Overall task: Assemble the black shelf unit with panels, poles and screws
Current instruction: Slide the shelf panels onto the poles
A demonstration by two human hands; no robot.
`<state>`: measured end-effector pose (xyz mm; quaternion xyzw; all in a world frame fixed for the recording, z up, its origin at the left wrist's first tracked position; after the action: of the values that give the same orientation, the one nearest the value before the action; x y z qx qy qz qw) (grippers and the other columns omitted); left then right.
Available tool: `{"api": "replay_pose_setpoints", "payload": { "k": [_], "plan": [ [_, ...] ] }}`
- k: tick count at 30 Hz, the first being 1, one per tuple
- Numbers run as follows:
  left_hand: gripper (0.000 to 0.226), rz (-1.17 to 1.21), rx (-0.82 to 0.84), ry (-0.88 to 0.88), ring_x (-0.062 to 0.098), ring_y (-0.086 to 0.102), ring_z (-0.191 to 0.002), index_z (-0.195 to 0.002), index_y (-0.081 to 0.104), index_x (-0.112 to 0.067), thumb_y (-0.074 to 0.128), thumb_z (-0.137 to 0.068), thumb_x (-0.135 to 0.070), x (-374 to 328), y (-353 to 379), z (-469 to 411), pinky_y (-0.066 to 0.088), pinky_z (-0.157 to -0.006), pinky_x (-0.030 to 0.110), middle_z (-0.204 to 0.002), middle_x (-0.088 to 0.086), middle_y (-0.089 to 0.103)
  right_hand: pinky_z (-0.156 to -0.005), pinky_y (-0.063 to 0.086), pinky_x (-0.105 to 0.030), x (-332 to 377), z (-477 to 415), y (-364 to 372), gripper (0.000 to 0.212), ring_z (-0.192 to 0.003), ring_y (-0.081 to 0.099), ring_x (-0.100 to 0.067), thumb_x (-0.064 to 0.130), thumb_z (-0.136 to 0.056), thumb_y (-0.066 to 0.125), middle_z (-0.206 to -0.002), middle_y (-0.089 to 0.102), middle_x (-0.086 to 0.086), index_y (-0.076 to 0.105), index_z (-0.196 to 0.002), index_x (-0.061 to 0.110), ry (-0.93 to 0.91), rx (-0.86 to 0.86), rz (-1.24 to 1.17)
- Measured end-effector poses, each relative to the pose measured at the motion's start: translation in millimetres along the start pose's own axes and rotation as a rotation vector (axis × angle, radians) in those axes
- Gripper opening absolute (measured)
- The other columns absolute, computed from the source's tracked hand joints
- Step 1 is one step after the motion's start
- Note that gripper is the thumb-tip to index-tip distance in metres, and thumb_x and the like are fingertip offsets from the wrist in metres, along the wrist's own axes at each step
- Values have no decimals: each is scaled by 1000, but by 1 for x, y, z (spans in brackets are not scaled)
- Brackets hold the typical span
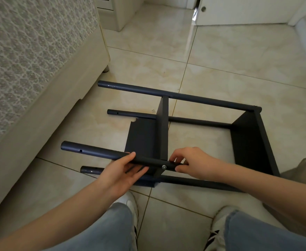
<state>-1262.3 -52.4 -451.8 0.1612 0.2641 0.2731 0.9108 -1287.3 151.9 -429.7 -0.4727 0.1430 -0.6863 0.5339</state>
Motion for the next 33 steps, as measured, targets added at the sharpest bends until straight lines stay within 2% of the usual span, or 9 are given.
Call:
{"api": "replay_pose_setpoints", "payload": {
  "k": [3, 6, 11, 14, 18, 23, 29, 33],
  "plan": [
    [41, -45, 25, 39, 38, 72, -101, -130, 56, -2, 64, -91, -6, -12, 8, 5, 63, -68, 46, -114, 26, 70, -69, 41, -10, 4, 0, -11, 23, -80, 54, 1, 22, -94, 63, -112, 65, 6, 62, -116, 27, -24, -24, -8],
    [36, -85, 41, 112, 35, 74, -91, -127, 55, -6, 64, -92, -6, -28, 19, 13, 62, -63, 42, -118, 25, 66, -82, 51, -19, 9, 3, -26, 24, -88, 58, -4, 22, -94, 64, -113, 65, 6, 62, -118, 26, -39, -47, -29],
    [22, -168, 88, 210, 36, 74, -96, -114, 56, -11, 63, -93, -7, -58, 49, 30, 63, -65, 44, -115, 25, 69, -92, 54, -29, 24, 15, -65, 24, -98, 62, -9, 22, -94, 63, -114, 66, 4, 64, -119, 22, -69, -105, -23],
    [25, -195, 144, 250, 36, 74, -95, -120, 56, -10, 61, -95, -7, -70, 71, 39, 63, -68, 46, -108, 22, 73, -95, 53, -33, 27, 23, -93, 25, -100, 63, -9, 23, -95, 61, -113, 67, 7, 65, -120, 23, -58, -125, -27],
    [30, -227, 210, 311, 33, 74, -95, -126, 53, -9, 60, -96, -8, -80, 98, 49, 63, -68, 44, -102, 18, 75, -94, 52, -30, 27, 34, -124, 22, -94, 60, -3, 23, -95, 62, -108, 66, 9, 66, -116, 24, -45, -155, -54],
    [35, -272, 259, 389, 33, 74, -96, -130, 51, -14, 60, -97, -8, -90, 127, 63, 63, -71, 43, -109, 19, 73, -96, 53, -33, 27, 50, -142, 24, -102, 62, -8, 22, -96, 61, -114, 67, 4, 65, -119, 22, -28, -199, -108],
    [28, -485, 326, 542, 25, 75, -94, -118, 56, -23, 64, -94, -10, -105, 168, 90, 62, -69, 39, -114, 13, 70, -88, 56, -29, 24, 76, -153, 21, -101, 64, -9, 23, -95, 62, -115, 65, 6, 60, -115, 27, -20, -266, -253],
    [27, -639, 391, 600, 20, 75, -94, -112, 57, -27, 66, -93, -10, -114, 203, 111, 62, -70, 38, -114, 8, 68, -69, 52, -16, 19, 92, -159, 21, -93, 63, -6, 22, -94, 63, -109, 62, 11, 56, -113, 30, 5, -317, -362]
  ]
}}
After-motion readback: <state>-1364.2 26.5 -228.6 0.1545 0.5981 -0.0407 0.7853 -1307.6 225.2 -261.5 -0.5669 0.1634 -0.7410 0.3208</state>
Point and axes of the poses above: each hand's wrist, its own z-axis away from the middle knuckle, its own y-axis out of the palm, x = y × z, the point moved 6 cm from there along -z, towards the middle knuckle
